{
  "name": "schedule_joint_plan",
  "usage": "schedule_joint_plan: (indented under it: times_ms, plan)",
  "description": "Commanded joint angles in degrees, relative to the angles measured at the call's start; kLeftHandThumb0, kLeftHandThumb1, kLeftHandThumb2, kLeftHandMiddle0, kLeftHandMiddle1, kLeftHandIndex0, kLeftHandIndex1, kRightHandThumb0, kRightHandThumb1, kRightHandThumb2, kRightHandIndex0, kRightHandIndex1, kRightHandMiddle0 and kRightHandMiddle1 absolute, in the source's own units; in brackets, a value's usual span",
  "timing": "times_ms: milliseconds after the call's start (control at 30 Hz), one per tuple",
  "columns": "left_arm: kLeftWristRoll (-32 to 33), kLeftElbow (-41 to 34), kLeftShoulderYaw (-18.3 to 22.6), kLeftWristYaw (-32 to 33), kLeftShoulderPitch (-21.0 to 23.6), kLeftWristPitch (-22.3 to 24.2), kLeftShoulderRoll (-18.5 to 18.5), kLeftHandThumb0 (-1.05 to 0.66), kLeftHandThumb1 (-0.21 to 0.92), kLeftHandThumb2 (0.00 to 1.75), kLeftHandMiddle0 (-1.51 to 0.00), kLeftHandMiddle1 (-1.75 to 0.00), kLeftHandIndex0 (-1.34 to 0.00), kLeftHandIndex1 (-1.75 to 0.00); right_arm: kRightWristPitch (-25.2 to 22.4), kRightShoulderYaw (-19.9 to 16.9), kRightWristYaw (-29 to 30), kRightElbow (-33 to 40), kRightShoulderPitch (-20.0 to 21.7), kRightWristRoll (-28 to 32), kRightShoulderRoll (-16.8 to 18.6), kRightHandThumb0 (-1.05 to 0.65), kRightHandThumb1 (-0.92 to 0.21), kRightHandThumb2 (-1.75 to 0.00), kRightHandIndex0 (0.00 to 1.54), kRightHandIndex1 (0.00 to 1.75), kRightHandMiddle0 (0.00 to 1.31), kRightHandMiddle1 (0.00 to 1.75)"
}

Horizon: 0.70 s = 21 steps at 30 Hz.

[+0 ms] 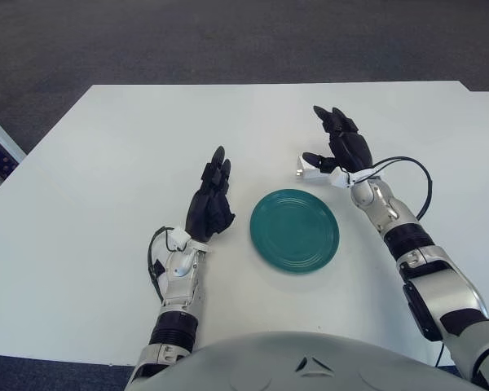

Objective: Put the charger into the plate.

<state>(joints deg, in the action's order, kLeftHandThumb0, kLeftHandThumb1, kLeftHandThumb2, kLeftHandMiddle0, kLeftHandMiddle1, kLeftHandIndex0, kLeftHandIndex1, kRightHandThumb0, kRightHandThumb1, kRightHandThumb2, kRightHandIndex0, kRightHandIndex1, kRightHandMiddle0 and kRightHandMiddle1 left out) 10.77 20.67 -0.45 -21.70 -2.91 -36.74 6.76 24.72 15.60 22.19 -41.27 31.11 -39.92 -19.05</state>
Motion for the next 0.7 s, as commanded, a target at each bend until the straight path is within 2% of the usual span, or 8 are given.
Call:
schedule_joint_plan:
  times_ms: [0,400,667]
  plan:
    - [1.72,5.22,-0.80,0.22,-5.94,-0.02,3.10,-0.98,0.92,0.93,0.00,0.00,-0.01,-0.01,-0.71,1.69,-0.87,-1.56,2.42,-1.06,-0.89,-0.91,-0.92,-0.64,0.09,0.00,0.00,0.33]
    - [1.27,6.64,-0.72,0.61,-5.28,-2.16,3.16,-0.98,0.92,0.94,0.00,0.00,-0.03,-0.02,-0.23,5.25,-1.89,-8.22,5.60,-1.21,-2.02,-0.89,-0.92,-0.61,0.09,0.00,0.00,0.28]
    - [2.48,5.85,-0.52,1.25,-6.02,0.16,3.84,-0.98,0.92,0.92,0.00,0.00,-0.03,-0.03,1.07,7.49,-1.91,-13.66,7.87,-1.88,-3.37,-0.88,-0.92,-0.62,0.10,0.00,0.00,0.25]
